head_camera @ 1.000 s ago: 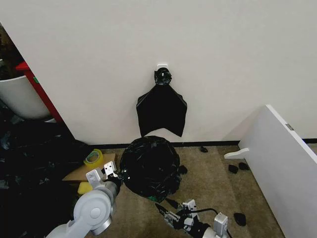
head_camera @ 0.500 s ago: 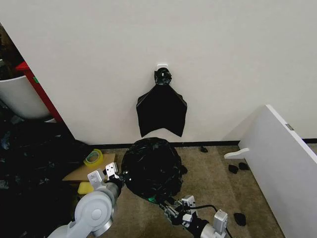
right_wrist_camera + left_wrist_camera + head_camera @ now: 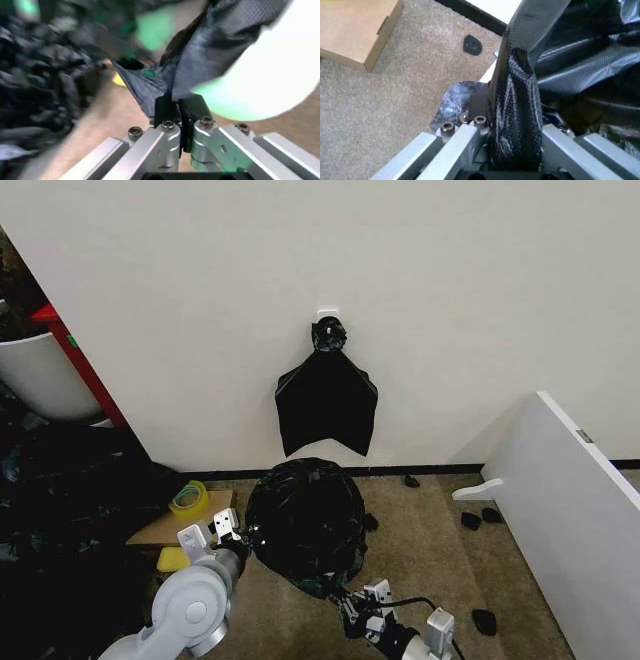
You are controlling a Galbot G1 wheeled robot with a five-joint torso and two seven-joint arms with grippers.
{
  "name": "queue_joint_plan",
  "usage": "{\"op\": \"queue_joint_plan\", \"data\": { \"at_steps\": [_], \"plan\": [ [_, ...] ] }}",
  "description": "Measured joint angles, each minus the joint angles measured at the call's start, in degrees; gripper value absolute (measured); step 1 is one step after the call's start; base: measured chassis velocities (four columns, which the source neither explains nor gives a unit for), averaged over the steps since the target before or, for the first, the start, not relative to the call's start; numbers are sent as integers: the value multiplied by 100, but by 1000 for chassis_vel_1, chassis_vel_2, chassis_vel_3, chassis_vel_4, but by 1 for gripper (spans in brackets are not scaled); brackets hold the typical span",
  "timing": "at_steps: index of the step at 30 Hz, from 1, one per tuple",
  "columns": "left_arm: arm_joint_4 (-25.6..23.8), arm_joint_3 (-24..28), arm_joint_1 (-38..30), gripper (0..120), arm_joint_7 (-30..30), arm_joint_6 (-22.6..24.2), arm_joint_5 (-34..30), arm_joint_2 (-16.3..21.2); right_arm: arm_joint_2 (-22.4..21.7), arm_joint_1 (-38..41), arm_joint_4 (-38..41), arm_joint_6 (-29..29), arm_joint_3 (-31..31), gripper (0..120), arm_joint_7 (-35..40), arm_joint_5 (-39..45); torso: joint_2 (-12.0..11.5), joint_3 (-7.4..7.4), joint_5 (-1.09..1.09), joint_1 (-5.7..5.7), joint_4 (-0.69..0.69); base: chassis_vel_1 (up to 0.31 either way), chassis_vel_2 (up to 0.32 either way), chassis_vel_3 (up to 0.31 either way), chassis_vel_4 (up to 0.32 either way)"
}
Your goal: Place the garbage bag over the trash bin.
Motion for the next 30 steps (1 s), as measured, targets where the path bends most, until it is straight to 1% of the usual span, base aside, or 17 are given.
{"op": "queue_joint_plan", "data": {
  "at_steps": [6,14,22,26,28,30],
  "plan": [
    [-69,8,30,0,-56,81,-54,6,138,181,-439,-144,-67,0,310,-271,0,0,1,0,0,0,0,0,0],
    [-215,33,74,0,-181,258,-202,-5,310,339,-715,-211,-69,0,640,-315,0,0,1,0,0,0,0,0,0],
    [-266,36,109,0,-268,335,-271,-25,350,239,-600,-162,-67,0,668,-355,0,0,0,0,-1,0,0,0,0],
    [-267,35,115,0,-368,337,-372,-88,334,169,-470,-18,-37,0,627,-329,0,0,0,0,0,0,0,0,0],
    [-267,23,109,0,-513,336,-550,-156,321,126,-426,190,-21,0,518,-343,0,0,0,0,0,0,0,0,0],
    [-267,10,101,0,-557,335,-629,-171,315,113,-415,228,-13,0,485,-349,0,0,0,0,0,0,0,0,0]
  ]
}}
